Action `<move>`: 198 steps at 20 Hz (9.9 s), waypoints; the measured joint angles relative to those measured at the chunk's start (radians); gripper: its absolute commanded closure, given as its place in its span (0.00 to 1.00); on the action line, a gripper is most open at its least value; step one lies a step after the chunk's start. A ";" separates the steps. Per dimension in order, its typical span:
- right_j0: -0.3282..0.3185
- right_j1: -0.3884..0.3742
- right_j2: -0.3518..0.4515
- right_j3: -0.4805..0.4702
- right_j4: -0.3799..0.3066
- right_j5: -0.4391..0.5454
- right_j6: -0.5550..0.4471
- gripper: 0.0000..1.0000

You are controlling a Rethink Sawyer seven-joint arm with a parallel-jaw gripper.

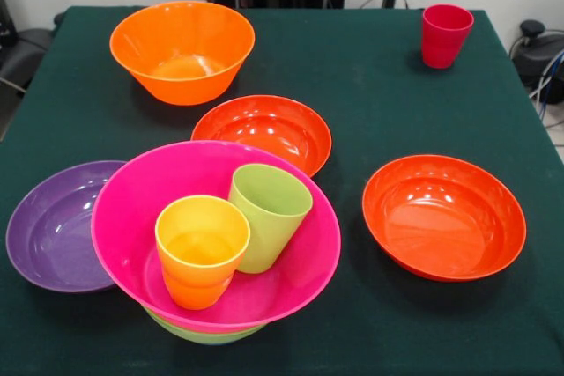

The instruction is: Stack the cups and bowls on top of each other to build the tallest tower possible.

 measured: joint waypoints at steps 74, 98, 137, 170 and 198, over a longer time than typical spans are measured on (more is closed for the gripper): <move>0.264 0.200 -0.131 -0.196 0.202 0.000 0.000 0.00; 0.219 0.210 -0.147 -0.205 0.205 0.000 0.000 0.00; 0.074 0.039 -0.079 -0.204 0.205 0.144 0.000 1.00; 0.098 -0.253 0.002 -0.448 0.256 0.782 0.000 1.00; 0.291 -0.034 0.006 -1.148 0.258 1.195 0.000 1.00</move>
